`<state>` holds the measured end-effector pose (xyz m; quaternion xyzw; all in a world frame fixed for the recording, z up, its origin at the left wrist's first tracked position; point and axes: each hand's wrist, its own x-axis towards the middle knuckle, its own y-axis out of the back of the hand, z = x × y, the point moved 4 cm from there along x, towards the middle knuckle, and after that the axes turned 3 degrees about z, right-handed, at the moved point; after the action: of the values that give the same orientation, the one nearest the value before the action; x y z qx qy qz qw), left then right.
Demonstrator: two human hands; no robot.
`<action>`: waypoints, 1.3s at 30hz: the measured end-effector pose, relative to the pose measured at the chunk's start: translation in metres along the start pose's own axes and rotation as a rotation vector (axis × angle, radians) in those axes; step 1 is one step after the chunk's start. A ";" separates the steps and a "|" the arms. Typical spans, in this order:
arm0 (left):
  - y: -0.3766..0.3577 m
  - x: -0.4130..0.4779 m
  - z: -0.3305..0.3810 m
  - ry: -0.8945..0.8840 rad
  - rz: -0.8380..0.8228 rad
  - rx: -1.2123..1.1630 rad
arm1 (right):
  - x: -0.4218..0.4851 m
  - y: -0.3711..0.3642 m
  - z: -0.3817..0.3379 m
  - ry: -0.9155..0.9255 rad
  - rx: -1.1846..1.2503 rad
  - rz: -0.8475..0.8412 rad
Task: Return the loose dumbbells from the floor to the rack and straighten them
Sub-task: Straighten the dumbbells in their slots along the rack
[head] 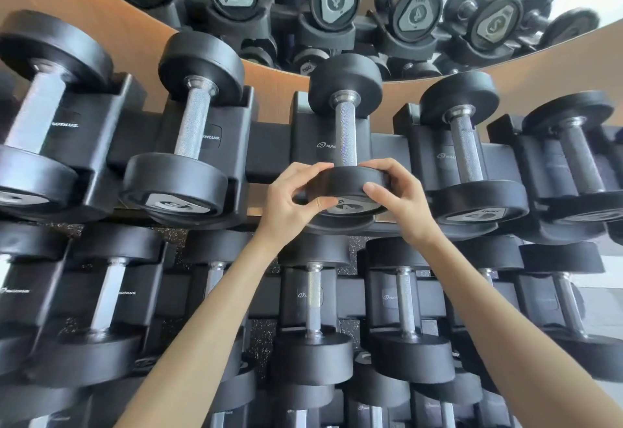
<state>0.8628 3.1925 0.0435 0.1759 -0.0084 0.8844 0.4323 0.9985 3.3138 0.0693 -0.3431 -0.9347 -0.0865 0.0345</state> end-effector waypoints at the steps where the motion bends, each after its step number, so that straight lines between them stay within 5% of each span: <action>1: -0.001 0.003 0.005 -0.071 0.001 0.111 | -0.001 0.001 0.005 -0.002 0.017 0.013; 6: -0.002 0.013 0.025 -0.233 -0.029 0.460 | -0.011 0.006 0.015 0.006 -0.046 0.029; 12: 0.020 -0.004 -0.023 0.047 0.055 -0.029 | -0.002 -0.008 -0.012 0.187 -0.492 -0.096; 15: 0.014 -0.008 -0.042 0.249 0.099 -0.196 | -0.006 -0.020 -0.010 0.135 -0.364 0.046; 18: 0.009 -0.009 -0.041 0.234 0.129 -0.232 | -0.011 -0.017 0.000 0.019 -0.107 0.087; 21: 0.006 -0.001 -0.027 0.102 0.102 -0.096 | -0.016 -0.010 0.008 -0.019 0.001 0.103; 29: -0.003 0.026 0.027 -0.056 -0.024 0.457 | -0.024 0.010 0.033 -0.140 -0.187 0.071; 36: 0.024 0.005 0.006 -0.015 0.106 0.266 | -0.013 -0.010 0.010 -0.026 -0.423 0.029; 39: 0.026 0.004 0.016 -0.040 -0.049 0.450 | -0.019 -0.010 0.003 -0.051 -0.557 0.003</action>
<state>0.8450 3.1767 0.0636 0.2853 0.1847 0.8497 0.4033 1.0065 3.2951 0.0624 -0.3430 -0.8749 -0.3314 -0.0847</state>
